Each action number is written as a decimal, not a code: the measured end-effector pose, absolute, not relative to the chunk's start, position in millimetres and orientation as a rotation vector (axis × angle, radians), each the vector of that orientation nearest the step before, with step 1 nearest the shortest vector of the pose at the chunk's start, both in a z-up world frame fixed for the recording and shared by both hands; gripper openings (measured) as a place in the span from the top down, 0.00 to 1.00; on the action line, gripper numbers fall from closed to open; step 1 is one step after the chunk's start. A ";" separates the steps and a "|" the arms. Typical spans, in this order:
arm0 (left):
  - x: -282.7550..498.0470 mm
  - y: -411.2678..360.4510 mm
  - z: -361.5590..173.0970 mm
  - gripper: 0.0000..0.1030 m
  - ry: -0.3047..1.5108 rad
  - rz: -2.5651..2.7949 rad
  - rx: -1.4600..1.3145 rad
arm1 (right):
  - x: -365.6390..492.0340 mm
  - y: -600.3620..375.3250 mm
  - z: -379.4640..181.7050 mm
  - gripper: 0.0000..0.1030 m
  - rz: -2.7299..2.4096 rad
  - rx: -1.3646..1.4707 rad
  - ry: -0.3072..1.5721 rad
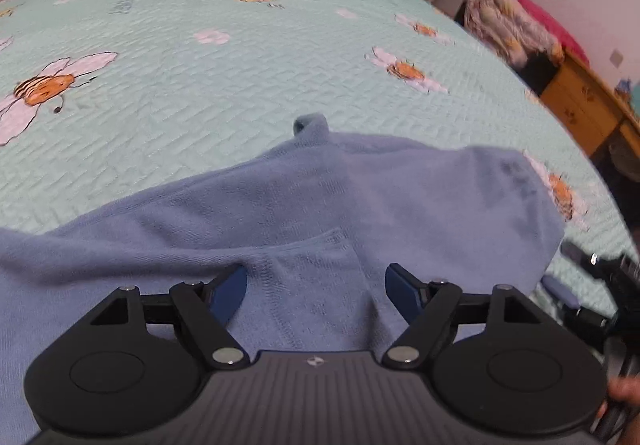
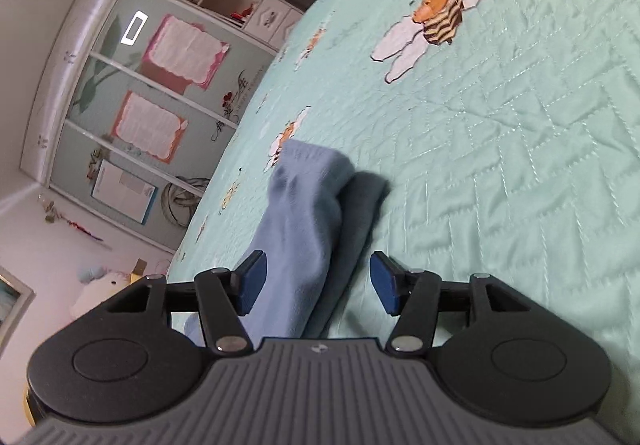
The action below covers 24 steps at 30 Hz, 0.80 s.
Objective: Fold clothes
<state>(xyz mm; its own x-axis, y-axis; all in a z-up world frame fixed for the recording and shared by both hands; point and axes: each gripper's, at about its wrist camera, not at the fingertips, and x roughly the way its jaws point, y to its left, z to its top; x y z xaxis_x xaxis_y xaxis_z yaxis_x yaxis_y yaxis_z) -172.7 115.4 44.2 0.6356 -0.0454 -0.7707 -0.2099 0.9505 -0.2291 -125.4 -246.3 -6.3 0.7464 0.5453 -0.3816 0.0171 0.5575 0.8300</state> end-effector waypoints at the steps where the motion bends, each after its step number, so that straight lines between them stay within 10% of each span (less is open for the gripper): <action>1: -170.6 114.7 43.0 0.23 0.885 0.094 -0.307 | -119.1 -245.5 -7.6 0.44 0.333 0.941 0.684; 11: -170.9 113.9 44.2 0.25 0.887 0.078 -0.281 | -75.7 -243.3 -22.1 0.44 0.372 1.013 0.652; 14: -182.4 120.1 54.1 0.37 0.833 0.071 -0.363 | -69.5 -247.6 -30.9 0.53 0.392 1.036 0.643; 16: -188.6 121.3 58.3 0.48 0.807 0.042 -0.435 | -66.6 -250.7 -37.3 0.84 0.399 1.050 0.646; 21: -182.7 112.5 44.6 0.83 0.860 -0.035 -0.498 | -68.4 -251.6 -36.9 0.85 0.433 1.010 0.623; 24: -177.8 111.9 35.5 0.83 0.881 -0.038 -0.488 | -69.1 -254.0 -38.3 0.86 0.447 1.012 0.615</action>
